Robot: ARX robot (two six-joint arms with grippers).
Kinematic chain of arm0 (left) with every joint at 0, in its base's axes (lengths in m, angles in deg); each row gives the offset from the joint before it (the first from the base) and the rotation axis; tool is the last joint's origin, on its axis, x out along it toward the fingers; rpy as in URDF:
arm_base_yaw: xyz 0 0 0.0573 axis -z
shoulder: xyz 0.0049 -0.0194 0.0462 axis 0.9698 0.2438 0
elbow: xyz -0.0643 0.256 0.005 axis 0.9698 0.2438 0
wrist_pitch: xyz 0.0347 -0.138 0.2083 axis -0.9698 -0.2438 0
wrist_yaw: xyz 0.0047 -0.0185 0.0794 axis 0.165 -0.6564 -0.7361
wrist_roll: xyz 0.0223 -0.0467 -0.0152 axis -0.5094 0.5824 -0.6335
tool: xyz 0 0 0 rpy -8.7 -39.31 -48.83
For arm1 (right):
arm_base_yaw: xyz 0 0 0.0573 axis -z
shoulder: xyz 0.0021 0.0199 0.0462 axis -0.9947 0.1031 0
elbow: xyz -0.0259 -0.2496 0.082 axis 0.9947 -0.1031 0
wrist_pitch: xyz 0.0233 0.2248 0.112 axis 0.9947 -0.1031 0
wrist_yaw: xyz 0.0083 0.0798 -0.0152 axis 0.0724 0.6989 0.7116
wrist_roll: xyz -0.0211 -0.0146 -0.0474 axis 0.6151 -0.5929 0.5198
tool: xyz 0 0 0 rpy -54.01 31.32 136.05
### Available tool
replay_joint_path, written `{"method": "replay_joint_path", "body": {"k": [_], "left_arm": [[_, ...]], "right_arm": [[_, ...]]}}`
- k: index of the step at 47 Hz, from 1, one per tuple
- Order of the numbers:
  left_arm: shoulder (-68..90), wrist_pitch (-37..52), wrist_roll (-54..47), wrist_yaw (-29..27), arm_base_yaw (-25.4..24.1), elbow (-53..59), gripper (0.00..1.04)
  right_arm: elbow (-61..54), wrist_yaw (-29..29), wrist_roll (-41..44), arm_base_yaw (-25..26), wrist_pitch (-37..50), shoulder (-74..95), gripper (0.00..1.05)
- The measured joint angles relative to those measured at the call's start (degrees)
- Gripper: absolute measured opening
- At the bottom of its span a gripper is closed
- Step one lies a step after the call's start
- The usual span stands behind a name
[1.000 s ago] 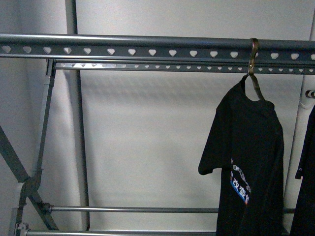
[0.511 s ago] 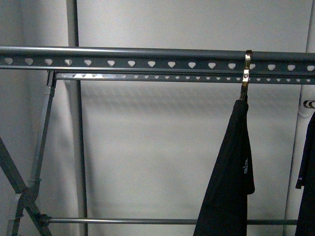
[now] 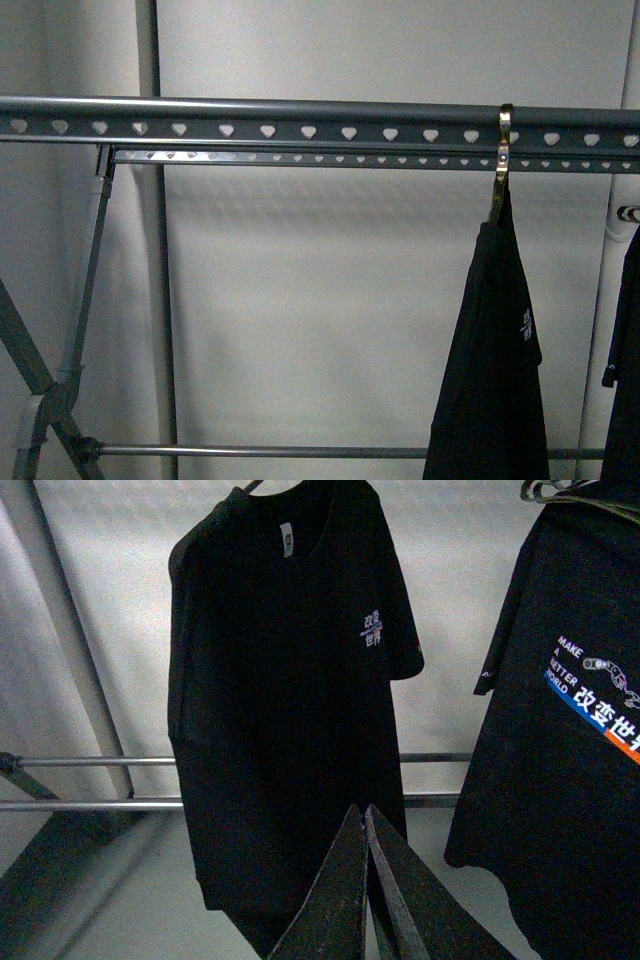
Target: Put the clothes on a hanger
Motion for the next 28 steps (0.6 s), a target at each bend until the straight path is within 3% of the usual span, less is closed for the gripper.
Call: {"method": "replay_joint_path", "body": {"k": [28], "left_arm": [[-11.23, -10.56, -0.02, -0.11, 0.0, 0.0, 0.04]], "right_arm": [[-2.45, 0.0, -0.07, 0.0, -9.51, -12.66, 0.02]]}}
